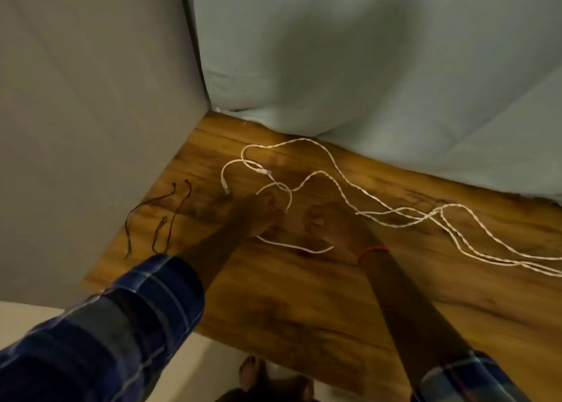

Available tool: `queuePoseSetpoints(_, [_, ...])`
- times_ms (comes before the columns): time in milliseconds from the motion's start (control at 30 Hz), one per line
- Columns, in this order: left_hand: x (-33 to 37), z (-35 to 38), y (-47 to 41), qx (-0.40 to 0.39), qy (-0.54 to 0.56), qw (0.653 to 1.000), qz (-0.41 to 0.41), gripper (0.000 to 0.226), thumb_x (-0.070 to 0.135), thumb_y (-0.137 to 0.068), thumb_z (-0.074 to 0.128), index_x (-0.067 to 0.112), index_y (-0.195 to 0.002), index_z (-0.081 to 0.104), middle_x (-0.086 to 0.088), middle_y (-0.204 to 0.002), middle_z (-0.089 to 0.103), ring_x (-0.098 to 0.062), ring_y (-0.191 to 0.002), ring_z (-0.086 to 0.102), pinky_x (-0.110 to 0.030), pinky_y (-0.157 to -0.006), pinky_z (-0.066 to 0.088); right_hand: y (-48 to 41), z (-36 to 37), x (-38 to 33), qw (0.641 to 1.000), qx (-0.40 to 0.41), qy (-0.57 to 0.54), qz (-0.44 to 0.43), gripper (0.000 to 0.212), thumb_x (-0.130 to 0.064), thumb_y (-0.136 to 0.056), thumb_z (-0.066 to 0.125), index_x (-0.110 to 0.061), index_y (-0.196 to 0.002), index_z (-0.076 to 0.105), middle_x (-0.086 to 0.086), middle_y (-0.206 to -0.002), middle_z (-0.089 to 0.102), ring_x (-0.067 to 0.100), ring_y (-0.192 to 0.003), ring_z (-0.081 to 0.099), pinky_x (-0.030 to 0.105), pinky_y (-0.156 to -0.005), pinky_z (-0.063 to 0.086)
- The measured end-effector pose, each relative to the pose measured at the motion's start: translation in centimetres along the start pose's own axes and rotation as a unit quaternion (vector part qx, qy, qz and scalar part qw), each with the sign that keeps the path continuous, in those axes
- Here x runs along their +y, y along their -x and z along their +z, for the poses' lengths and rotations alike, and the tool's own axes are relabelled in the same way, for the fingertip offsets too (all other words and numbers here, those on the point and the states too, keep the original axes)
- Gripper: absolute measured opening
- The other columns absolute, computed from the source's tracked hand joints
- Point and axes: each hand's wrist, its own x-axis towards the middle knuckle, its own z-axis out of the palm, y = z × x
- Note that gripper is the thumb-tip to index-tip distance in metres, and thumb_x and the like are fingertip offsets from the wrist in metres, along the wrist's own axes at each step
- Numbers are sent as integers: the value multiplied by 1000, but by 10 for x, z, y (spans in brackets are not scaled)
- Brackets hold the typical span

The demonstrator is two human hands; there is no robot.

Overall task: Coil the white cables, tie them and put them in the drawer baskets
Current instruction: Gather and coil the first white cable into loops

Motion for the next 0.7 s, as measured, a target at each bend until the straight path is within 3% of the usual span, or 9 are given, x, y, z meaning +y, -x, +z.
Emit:
queuePoseSetpoints(67, [-3,3,0,30,23,999,-4,30,49,-91,66,20,-98,69,5,-85,68,-19,-82,67,-33,-71,51,-1,11,8,1000,12,-5,11,16,-33,-92,68,-21,-100,77,-2,-103,75,18,-96,69,34,-86,53])
queuePoseSetpoints(133, [-3,8,0,34,9,999,4,32,46,-88,71,16,-99,70,-1,-88,70,-22,-83,66,-33,-70,51,0,23,9,999,-12,-10,28,21,-47,-86,70,-30,-98,74,-8,-100,74,15,-94,68,40,-84,56])
queuePoseSetpoints(233, [-3,16,0,48,19,998,24,28,39,-86,76,16,-103,72,-2,-92,69,-17,-80,60,-25,-62,40,-7,37,16,999,-34,-1,23,35,-55,-76,78,-31,-100,74,-8,-105,72,15,-98,65,40,-83,55])
queuePoseSetpoints(300, [-2,18,3,69,29,997,36,28,40,-86,77,17,-100,73,5,-81,62,-12,-73,54,-17,-55,32,-8,43,20,999,-35,9,18,42,-59,-70,82,-32,-101,73,-9,-105,68,11,-94,60,34,-80,53])
queuePoseSetpoints(367, [-2,22,5,81,37,995,46,23,36,-88,76,15,-96,73,12,-73,52,-14,-73,54,-15,-54,27,-8,55,26,1000,-26,12,-2,42,-59,-69,82,-33,-101,73,-10,-101,65,8,-90,58,31,-76,51])
queuePoseSetpoints(433, [-4,25,7,99,29,993,56,19,30,-89,75,13,-99,74,4,-78,60,-16,-79,57,-15,-55,26,-7,65,27,1000,-11,21,-21,36,-56,-76,79,-32,-102,74,-8,-102,64,13,-94,60,33,-78,51])
queuePoseSetpoints(567, [-10,25,11,119,53,989,64,34,27,-95,66,16,-127,68,-7,-117,71,-21,-102,64,-22,-78,39,-4,69,23,998,27,21,-48,33,-52,-86,72,-27,-106,78,-2,-111,71,17,-98,64,40,-82,53])
queuePoseSetpoints(633, [-11,23,14,142,81,983,88,37,28,-98,58,17,-133,63,-9,-113,72,-26,-102,67,-29,-81,47,-5,67,20,997,42,19,-59,32,-55,-87,68,-27,-100,79,-4,-101,74,15,-92,66,40,-77,54])
queuePoseSetpoints(700, [-10,22,16,159,127,973,109,30,27,-97,50,20,-124,61,-2,-93,73,-20,-83,69,-36,-73,54,-5,61,18,996,57,16,-73,34,-57,-88,65,-27,-94,79,-3,-90,74,16,-85,67,38,-71,53])
